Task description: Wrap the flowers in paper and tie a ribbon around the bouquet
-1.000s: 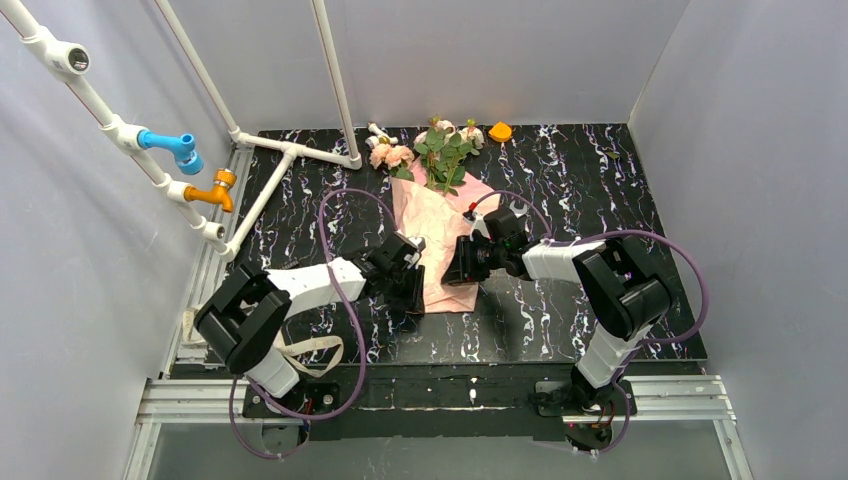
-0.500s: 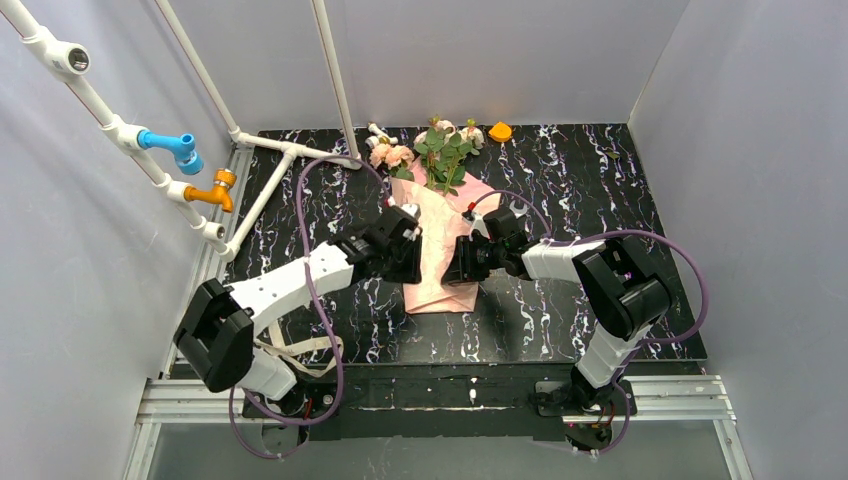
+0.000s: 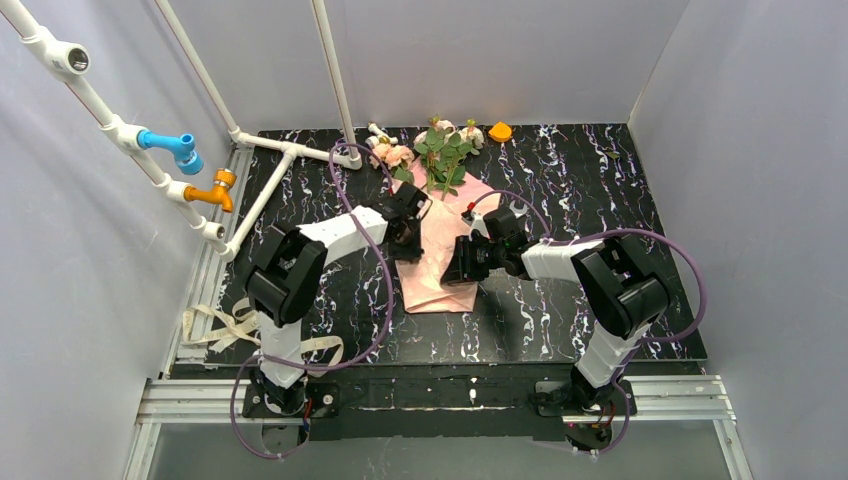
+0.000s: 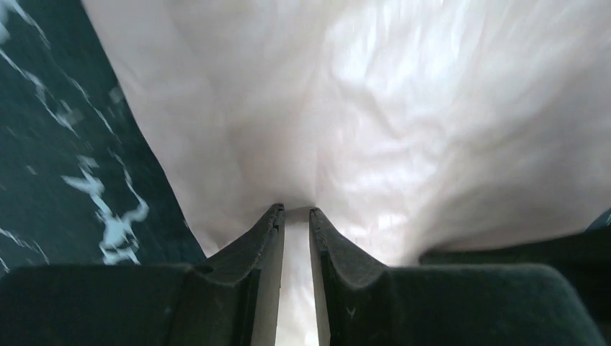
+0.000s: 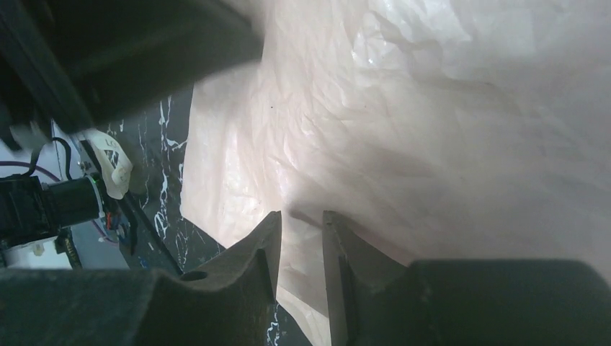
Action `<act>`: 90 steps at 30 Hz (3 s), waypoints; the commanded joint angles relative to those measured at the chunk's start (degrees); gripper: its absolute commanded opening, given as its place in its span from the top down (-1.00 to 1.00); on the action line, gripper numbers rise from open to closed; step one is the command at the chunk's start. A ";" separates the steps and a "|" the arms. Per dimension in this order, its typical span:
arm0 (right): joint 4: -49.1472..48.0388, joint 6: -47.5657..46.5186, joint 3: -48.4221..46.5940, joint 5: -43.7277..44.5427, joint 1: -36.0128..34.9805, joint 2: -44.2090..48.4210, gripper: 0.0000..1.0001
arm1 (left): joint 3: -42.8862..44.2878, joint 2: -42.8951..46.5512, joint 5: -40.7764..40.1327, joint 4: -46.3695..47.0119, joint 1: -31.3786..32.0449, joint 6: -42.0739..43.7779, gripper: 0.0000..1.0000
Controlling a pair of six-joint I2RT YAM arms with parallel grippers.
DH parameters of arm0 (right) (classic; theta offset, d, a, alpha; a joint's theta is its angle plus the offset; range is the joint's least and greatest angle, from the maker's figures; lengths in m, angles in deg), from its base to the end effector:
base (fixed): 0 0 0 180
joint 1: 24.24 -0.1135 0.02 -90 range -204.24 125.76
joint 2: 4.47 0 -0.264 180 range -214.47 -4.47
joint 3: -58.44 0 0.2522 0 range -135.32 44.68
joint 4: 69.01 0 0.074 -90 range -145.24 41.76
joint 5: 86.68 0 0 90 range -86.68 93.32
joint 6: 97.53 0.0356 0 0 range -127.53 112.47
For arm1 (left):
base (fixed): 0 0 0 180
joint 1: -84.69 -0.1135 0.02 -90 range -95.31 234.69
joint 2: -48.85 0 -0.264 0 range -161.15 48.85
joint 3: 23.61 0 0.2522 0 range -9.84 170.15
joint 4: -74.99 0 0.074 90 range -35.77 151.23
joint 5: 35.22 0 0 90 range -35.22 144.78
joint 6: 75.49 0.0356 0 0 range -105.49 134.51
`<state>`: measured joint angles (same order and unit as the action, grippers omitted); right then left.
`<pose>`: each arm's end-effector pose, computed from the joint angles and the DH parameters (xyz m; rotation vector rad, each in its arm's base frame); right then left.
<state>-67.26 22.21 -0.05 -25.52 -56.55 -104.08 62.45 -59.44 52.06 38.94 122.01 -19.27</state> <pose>0.2707 0.1915 0.1364 -0.3314 2.4560 1.0963 0.3143 -0.2375 0.1756 0.0637 2.6373 -0.3848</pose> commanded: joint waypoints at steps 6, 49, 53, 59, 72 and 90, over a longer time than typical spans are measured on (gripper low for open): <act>2.32 -2.60 1.59 0.94 -0.16 -3.16 0.28 | 10.70 -7.13 -4.10 -4.29 -7.30 2.96 0.63; 3.17 -0.42 -0.97 -2.99 -0.20 -2.54 0.26 | 44.23 -22.02 -10.28 -4.83 -17.07 13.91 0.33; 6.50 0.36 -5.31 -2.66 -0.20 -0.78 0.18 | 38.96 -15.41 -8.01 -4.30 -15.71 13.40 0.15; 13.69 0.41 -13.49 0.59 -0.16 2.68 -0.11 | 29.68 -4.65 -3.50 -4.48 -13.95 12.76 -0.05; 19.89 1.16 -38.59 19.78 3.57 -6.37 -0.41 | 0.41 19.42 1.65 -1.26 -4.04 2.81 -0.09; 8.72 -17.23 -73.54 37.16 11.95 -36.47 -0.94 | -5.32 8.23 7.02 7.84 8.11 -3.63 -0.02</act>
<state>-49.79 7.78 -68.55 6.57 -45.89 -137.00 56.52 -50.72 58.94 46.90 129.64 -22.07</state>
